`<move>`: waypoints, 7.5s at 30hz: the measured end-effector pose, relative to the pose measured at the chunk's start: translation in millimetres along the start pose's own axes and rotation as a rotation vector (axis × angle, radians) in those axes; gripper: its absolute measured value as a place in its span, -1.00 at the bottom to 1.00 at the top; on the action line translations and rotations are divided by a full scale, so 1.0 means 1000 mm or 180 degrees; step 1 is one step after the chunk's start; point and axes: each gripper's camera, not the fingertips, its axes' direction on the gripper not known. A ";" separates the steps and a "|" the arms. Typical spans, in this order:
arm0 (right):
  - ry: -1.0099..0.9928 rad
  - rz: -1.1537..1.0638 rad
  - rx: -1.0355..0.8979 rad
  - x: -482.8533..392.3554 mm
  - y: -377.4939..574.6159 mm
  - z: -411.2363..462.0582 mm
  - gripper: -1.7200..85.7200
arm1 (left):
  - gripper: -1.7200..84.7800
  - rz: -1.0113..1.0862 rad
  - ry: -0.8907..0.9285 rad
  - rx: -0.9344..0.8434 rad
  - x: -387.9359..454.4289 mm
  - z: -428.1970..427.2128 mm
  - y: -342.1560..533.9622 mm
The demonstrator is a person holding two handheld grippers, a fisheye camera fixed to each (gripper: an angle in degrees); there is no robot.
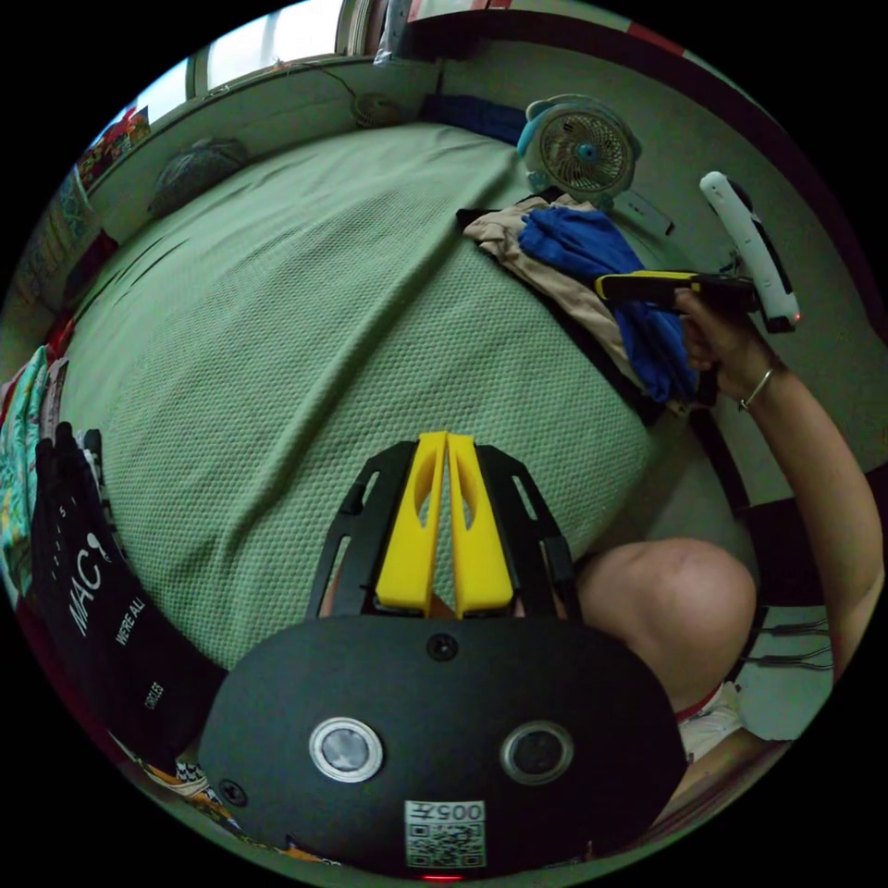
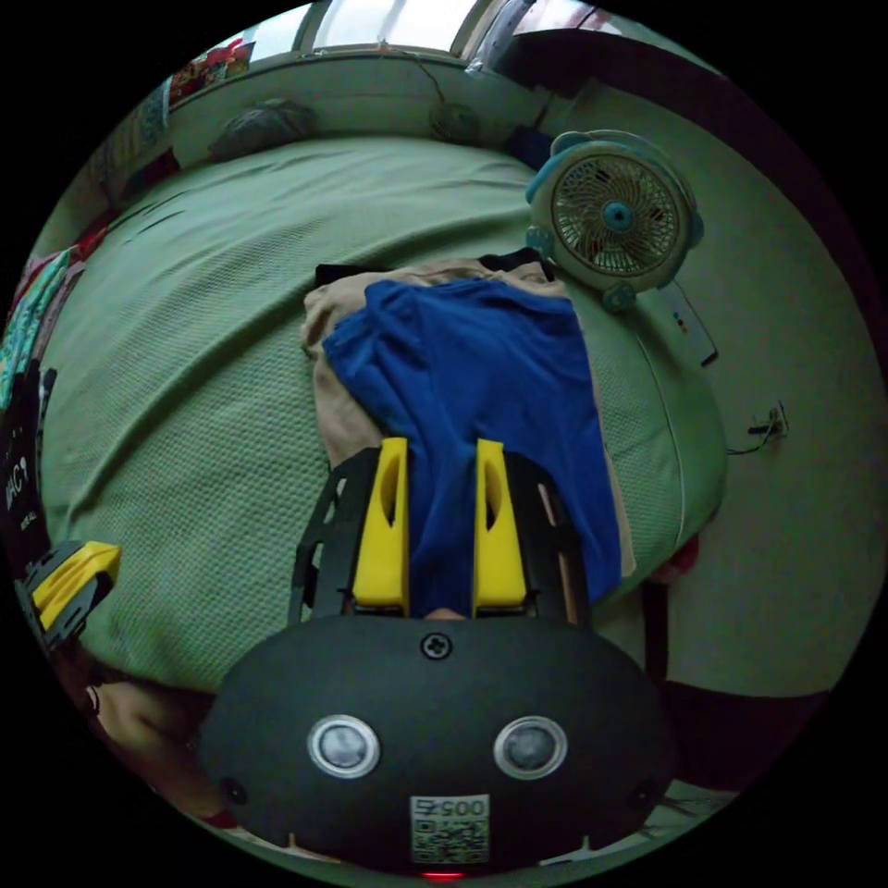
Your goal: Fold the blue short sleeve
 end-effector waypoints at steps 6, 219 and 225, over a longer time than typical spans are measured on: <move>-0.0022 0.0089 0.0063 -0.007 -0.011 -0.003 -0.90 | -0.96 -0.0017 -0.0001 -0.0003 -0.022 -0.003 0.012; -0.1550 -0.0743 0.0490 -0.259 -0.041 0.032 -0.98 | -0.81 -0.1005 -0.0531 0.0153 -0.304 0.057 0.196; -0.1392 -0.0465 0.0442 -0.201 -0.046 0.050 -0.98 | -0.83 -0.1148 -0.0518 0.0085 -0.297 0.047 0.185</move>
